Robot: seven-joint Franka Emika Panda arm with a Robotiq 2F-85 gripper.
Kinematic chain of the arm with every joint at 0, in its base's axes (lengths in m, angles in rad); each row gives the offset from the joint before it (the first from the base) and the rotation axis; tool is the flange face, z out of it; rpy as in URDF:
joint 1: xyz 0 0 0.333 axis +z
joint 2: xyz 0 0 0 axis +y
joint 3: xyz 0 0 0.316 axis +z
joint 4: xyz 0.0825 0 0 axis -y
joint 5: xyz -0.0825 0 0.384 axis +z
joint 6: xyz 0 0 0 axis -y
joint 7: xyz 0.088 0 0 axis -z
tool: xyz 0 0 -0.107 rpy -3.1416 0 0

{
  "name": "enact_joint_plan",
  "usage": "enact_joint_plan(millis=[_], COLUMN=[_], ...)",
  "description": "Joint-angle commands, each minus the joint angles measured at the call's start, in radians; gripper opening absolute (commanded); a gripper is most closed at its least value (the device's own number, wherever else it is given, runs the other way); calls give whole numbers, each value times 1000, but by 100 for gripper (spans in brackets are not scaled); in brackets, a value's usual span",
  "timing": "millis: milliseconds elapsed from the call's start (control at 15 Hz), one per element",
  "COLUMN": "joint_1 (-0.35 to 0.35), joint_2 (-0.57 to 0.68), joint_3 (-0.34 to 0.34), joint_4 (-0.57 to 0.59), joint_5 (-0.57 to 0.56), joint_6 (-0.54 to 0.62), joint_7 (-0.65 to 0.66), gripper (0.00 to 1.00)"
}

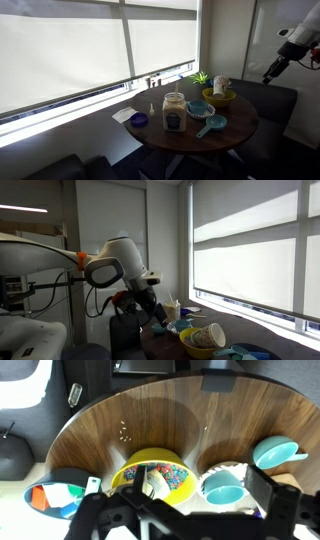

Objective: Remove the stacked coffee cups from the bowl and put them on the table

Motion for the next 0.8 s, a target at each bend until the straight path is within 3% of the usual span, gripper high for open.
enact_joint_plan(millis=[0,200,533,600,733], joint_1=[100,126,76,44,28], joint_2=[157,282,539,428,507], joint_3=[-93,-125,-151,-101,-104], joint_4=[215,373,626,509,574], joint_5=[83,113,222,185,211], joint_6=[-106,-231,-411,-339,-371], joint_7=[-126,-175,-130,-150,-148], gripper=[100,100,100,100,100])
